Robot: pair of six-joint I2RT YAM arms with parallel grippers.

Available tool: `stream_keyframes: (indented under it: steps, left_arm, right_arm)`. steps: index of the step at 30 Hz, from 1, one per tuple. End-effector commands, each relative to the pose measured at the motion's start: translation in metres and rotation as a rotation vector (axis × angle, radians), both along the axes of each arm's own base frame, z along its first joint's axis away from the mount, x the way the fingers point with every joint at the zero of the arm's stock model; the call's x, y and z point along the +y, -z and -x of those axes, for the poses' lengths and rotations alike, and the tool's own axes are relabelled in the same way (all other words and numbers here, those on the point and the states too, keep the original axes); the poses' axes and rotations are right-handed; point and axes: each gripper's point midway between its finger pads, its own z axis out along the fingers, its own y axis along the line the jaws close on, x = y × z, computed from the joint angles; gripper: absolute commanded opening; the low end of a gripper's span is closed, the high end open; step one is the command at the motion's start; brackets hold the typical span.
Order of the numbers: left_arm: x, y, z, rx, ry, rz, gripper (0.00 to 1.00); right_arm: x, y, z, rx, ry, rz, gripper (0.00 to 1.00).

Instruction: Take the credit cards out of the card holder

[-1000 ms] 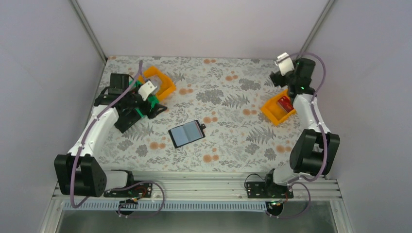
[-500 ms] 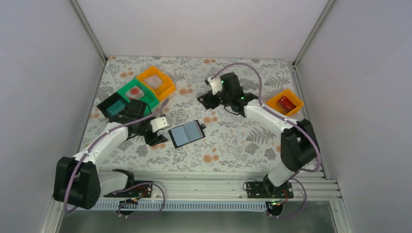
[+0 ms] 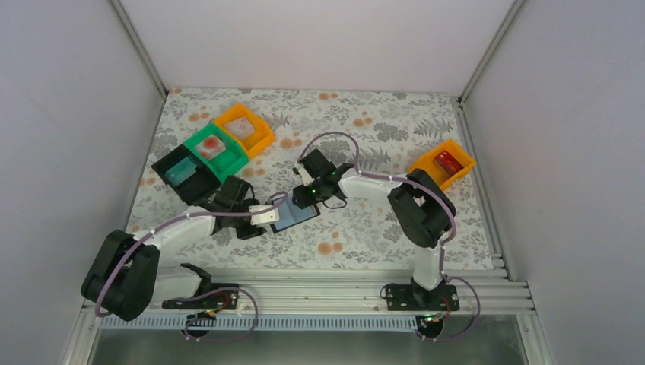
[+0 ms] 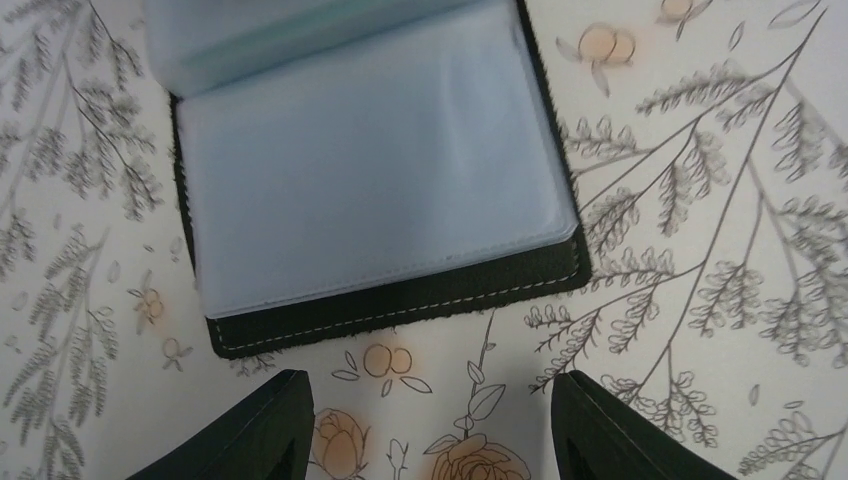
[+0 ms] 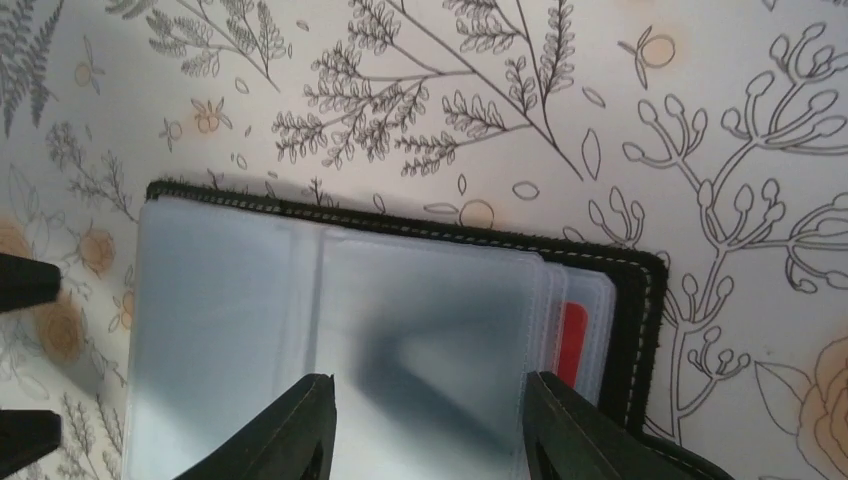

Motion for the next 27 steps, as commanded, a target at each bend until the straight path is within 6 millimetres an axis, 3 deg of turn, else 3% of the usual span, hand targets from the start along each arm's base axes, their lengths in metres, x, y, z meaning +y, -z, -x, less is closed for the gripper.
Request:
stream_keyframes:
  steps: [1,6,11,16,23,27]
  left_arm:
    - [0.0,0.009,-0.009,-0.068,0.013,-0.019,0.59]
    - [-0.003,0.014,-0.011,-0.091,0.021,-0.007,0.55]
    - [-0.004,0.018,-0.012,-0.11,0.022,0.003,0.51]
    - [-0.001,0.025,-0.011,-0.109,0.021,-0.012,0.49]
    - [0.0,0.023,-0.008,-0.098,0.027,-0.007,0.5]
    - [-0.001,0.018,-0.003,-0.09,0.051,0.013,0.51]
  right_arm:
    - [-0.003,0.013,0.007,0.039,0.046,0.076,0.49]
    - [0.004,0.012,0.014,0.057,0.026,0.07,0.5]
    - [0.036,-0.014,0.033,0.149,-0.055,-0.134,0.49]
    - [0.051,-0.025,0.043,0.211,-0.092,-0.234,0.49]
    - [0.052,-0.03,0.043,0.212,-0.087,-0.254,0.49]
    - [0.031,-0.043,0.024,0.127,-0.004,-0.201,0.52]
